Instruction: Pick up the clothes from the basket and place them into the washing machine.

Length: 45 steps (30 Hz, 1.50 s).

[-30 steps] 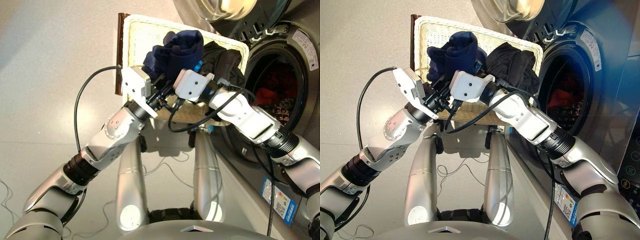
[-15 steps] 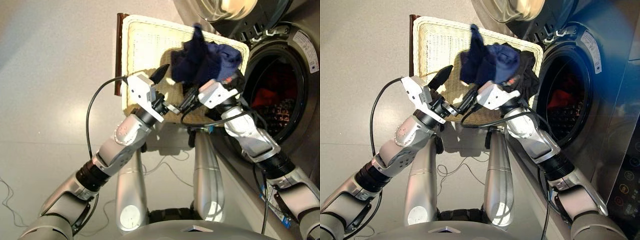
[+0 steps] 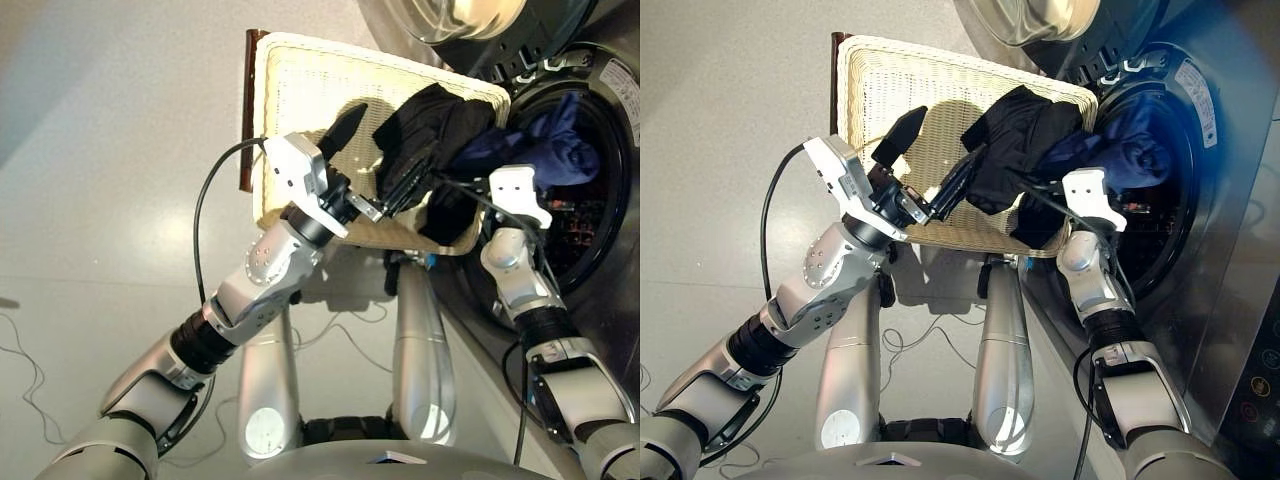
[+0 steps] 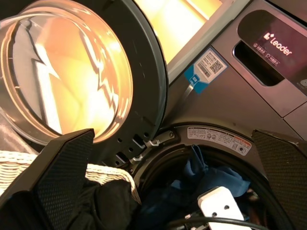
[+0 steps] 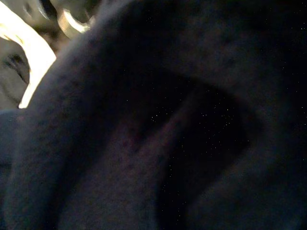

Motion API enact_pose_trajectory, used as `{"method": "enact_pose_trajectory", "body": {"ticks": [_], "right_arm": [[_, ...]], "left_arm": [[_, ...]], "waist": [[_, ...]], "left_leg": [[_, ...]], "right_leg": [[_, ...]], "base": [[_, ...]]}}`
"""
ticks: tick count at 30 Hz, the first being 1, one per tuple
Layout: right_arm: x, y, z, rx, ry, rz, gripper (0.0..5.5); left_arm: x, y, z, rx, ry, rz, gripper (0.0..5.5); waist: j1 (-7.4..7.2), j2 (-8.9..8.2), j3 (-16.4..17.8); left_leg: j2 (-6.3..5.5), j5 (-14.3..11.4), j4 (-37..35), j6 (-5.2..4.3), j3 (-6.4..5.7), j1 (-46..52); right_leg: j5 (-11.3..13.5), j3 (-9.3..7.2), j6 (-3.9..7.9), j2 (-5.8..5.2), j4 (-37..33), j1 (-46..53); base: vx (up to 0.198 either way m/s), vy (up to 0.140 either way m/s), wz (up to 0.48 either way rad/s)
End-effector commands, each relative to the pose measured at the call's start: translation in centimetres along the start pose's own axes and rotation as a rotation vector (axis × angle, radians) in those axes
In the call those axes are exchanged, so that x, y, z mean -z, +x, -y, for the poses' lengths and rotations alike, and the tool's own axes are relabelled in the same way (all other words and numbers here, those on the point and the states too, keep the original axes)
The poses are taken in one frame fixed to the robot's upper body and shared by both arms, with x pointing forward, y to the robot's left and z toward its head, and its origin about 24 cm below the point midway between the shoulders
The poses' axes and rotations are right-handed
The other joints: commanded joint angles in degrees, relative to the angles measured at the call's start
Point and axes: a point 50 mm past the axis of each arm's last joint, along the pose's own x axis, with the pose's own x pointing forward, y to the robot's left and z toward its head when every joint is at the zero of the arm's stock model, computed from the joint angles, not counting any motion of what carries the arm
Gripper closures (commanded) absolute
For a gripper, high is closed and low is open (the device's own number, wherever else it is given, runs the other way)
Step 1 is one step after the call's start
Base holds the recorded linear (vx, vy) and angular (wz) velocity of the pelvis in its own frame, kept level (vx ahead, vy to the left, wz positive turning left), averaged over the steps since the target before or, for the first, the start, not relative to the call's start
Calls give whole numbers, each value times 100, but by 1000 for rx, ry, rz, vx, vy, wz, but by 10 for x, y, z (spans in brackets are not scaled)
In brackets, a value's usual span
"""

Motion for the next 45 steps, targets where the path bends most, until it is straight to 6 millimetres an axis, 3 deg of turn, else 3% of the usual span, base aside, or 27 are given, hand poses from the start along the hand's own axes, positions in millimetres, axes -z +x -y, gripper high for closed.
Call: {"method": "enact_pose_trajectory", "body": {"ticks": [1, 7, 13, 19, 22, 24, 30, 34, 35, 36, 37, 40, 45], "right_arm": [[6, 4, 17, 209, 119, -87, 550], [23, -1, 12, 289, 182, -266, 550], [30, 28, 26, 332, 238, -377, 550], [31, 66, 66, 416, 261, -409, 550], [27, 85, 95, 485, 290, -399, 550], [24, 90, 101, 499, 304, -389, 550], [22, 107, 149, 636, 351, -378, 550], [31, 105, 163, 693, 393, -411, 550], [33, 105, 168, 722, 451, -421, 483], [33, 105, 169, 721, 475, -421, 192], [35, 104, 168, 730, 531, -432, 0], [34, 104, 162, 714, 604, -436, 0], [23, 98, 127, 601, 707, -400, 0]], "left_arm": [[-30, 13, 22, 74, -48, 193, 0], [-30, 17, 22, 26, -91, 223, 0], [-28, 21, 26, 19, -133, 226, 0], [-29, 24, 29, 13, -155, 246, 0], [-26, 20, 27, -10, -161, 229, 0], [-27, 20, 26, -11, -154, 228, 0], [-28, 17, 19, -40, -125, 223, 0], [-28, 18, 19, -42, -125, 218, 0], [-30, 18, 17, -45, -120, 223, 0], [-30, 18, 17, -46, -119, 222, 0], [-29, 17, 17, -50, -123, 218, 0], [-28, 17, 16, -55, -125, 216, 0], [-30, 18, 16, -68, -128, 225, 0]], "waist": [[-33, 307, -85], [3, 309, -85], [87, 351, -85], [167, 436, -85], [182, 443, -85], [182, 446, -85], [132, 408, -85], [118, 394, -85], [89, 386, -85], [87, 377, -85], [79, 371, -85], [77, 351, -85], [37, 320, -85]], "left_leg": [[-73, -836, 842, -34, -126, -44], [-108, -863, 865, -34, -149, -56], [-124, -881, 910, -49, -161, -179], [-135, -910, 1038, -70, -151, -420], [-125, -979, 1146, -92, -133, -517], [-128, -925, 1138, -88, -132, -595], [-123, -956, 1201, -96, -128, -694], [-108, -1017, 1210, -103, -123, -641], [-105, -970, 1198, -95, -121, -689], [-108, -969, 1200, -94, -121, -687], [-101, -1043, 1230, -100, -124, -630], [-99, -1042, 1217, -98, -123, -624], [-86, -1043, 1237, -87, -112, -614]], "right_leg": [[642, 18, 211, 108, -1079, 333], [617, 6, 208, 106, -1064, 330], [610, 6, 206, 81, -1023, 207], [632, 46, 212, 48, -917, -51], [570, 63, 217, 44, -838, -141], [633, 70, 214, 40, -855, -215], [630, 94, 213, 39, -787, -341], [564, 101, 219, 43, -756, -303], [616, 103, 218, 46, -773, -346], [617, 105, 217, 49, -771, -350], [549, 103, 221, 51, -729, -302], [553, 109, 219, 52, -741, -295], [545, 123, 200, 71, -744, -278]], "base": [[0, 0, 0], [0, 0, 0], [0, 0, 0], [0, 0, 0], [0, 0, 0], [0, 0, 0], [0, 0, 0], [0, 0, 0], [0, 0, 0], [0, 0, 0], [0, 0, 0], [0, 0, 0], [0, 0, 0]]}}
